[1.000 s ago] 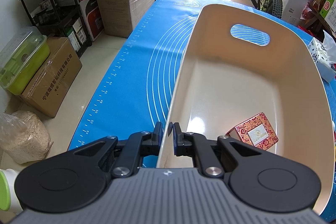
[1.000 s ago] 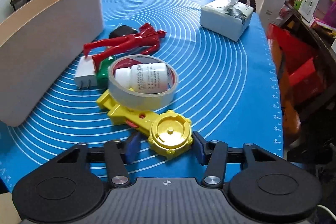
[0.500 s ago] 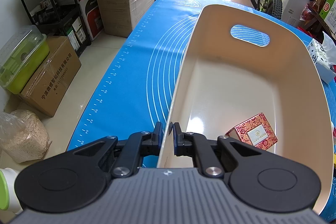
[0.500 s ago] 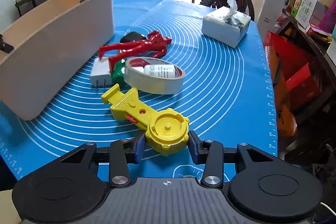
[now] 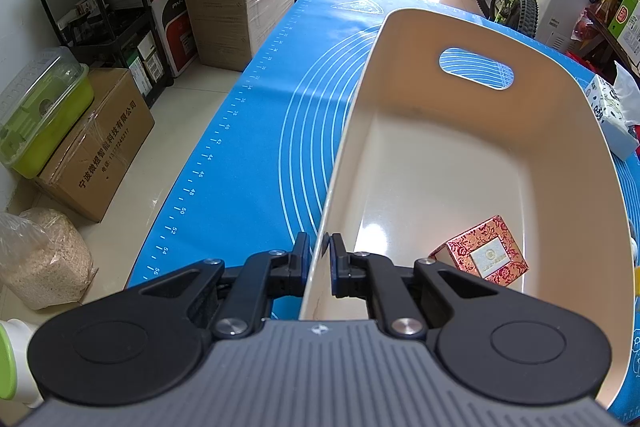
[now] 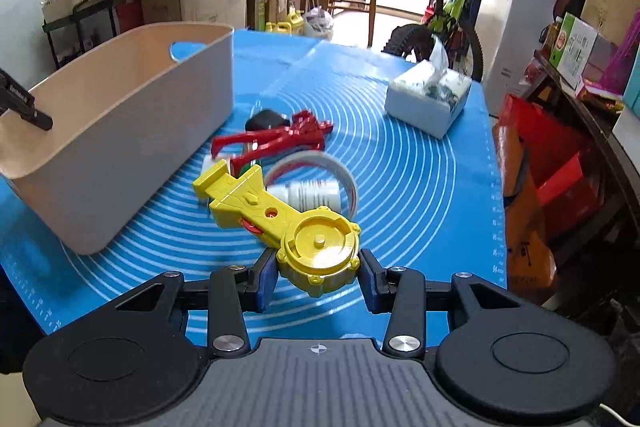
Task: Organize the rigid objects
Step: 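Lift the yellow toy piece and carry it over the basket, then lower the yellow toy into the basket and open the right gripper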
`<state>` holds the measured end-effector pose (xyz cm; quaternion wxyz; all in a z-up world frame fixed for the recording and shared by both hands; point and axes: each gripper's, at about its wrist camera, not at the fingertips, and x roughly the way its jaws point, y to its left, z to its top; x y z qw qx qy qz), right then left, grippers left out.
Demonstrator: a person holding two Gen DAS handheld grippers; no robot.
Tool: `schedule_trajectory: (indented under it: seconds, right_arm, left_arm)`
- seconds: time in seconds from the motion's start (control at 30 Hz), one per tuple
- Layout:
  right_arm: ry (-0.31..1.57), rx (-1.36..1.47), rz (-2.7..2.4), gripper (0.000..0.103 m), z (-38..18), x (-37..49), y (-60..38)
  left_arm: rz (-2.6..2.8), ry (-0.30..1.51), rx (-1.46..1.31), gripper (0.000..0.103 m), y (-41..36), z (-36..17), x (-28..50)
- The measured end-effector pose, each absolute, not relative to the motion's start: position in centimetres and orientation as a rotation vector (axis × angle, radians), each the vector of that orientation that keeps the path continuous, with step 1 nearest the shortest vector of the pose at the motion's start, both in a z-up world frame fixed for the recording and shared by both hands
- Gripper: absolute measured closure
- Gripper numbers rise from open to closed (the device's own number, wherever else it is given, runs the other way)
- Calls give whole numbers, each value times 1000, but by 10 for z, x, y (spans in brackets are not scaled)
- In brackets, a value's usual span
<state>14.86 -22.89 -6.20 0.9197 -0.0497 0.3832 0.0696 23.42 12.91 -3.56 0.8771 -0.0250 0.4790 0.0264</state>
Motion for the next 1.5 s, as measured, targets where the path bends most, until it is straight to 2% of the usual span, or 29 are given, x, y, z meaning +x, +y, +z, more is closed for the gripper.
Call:
schedule_trajectory:
  seconds: [0.93, 1.5]
  right_arm:
    - [584, -121, 205, 54, 14, 228, -128]
    - [706, -276, 239, 54, -19, 253, -35]
  left_arm:
    - [48, 1000, -62, 91, 126, -36, 234]
    - [46, 1000, -53, 91, 126, -37, 233]
